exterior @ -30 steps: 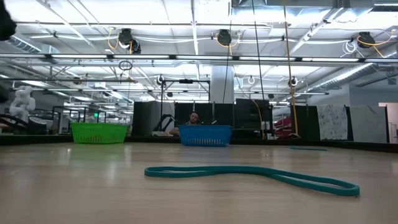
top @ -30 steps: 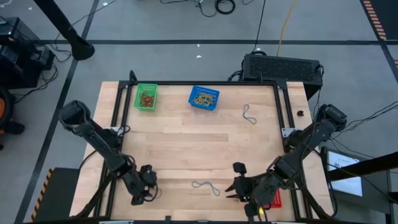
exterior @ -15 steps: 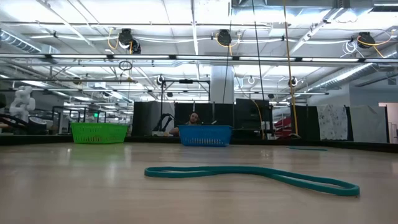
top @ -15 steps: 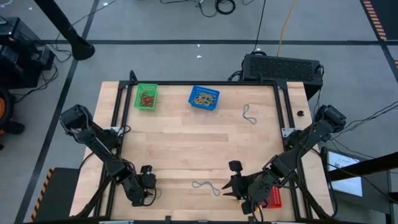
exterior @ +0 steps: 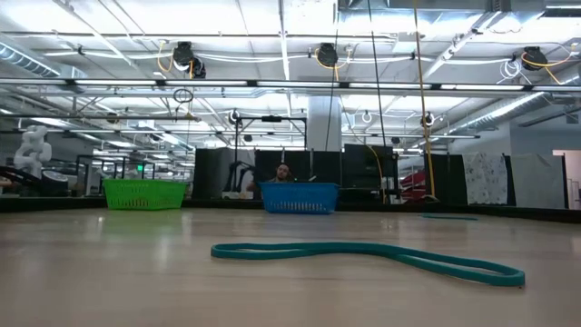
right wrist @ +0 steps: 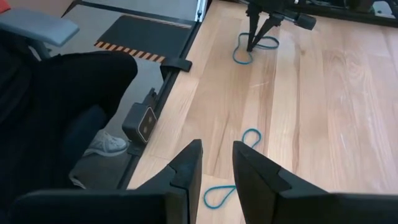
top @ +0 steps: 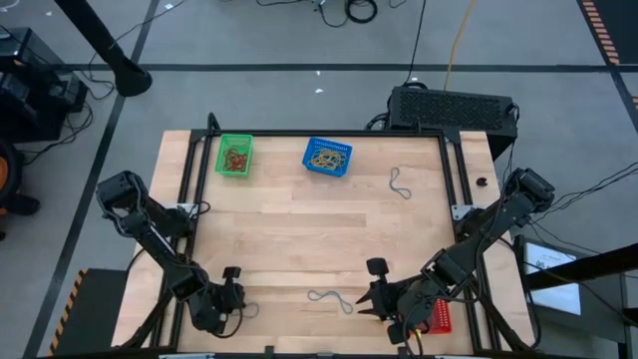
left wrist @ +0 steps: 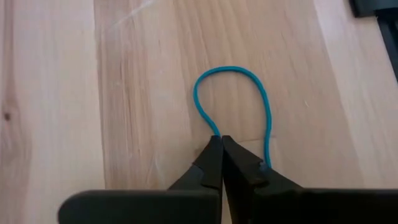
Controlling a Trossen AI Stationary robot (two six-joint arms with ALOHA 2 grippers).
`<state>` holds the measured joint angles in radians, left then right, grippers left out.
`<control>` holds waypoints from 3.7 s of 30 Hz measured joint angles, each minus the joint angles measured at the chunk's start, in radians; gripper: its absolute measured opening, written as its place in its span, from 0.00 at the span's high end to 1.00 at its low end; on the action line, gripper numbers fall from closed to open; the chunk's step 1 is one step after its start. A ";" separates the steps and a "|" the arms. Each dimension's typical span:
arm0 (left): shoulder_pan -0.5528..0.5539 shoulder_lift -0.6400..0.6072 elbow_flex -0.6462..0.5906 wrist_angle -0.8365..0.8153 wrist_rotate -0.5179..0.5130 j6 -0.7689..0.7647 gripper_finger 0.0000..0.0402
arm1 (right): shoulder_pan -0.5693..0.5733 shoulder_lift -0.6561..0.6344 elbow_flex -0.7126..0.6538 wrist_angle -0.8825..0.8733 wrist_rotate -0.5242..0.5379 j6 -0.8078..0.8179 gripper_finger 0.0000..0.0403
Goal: Sort rubber bands into baskets
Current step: Put the blue rubber band into the red bin
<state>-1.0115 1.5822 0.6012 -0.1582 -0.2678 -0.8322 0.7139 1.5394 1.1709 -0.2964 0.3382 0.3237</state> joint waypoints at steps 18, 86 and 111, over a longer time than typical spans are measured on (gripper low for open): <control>0.030 -0.185 0.141 0.018 -0.309 0.348 1.00 | -0.070 0.001 0.000 0.053 0.006 -0.060 0.80; 0.385 -0.205 0.229 0.188 -0.348 0.488 0.60 | -0.381 0.201 0.010 0.457 -0.183 -0.315 1.00; 0.527 -0.389 -0.045 -0.158 -0.281 0.244 0.55 | -0.124 -0.242 0.010 -0.399 -0.188 0.312 1.00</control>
<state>-0.4841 1.1927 0.5566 -0.3161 -0.5492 -0.5886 0.5900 1.2974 1.1809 -0.6954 0.1503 0.6355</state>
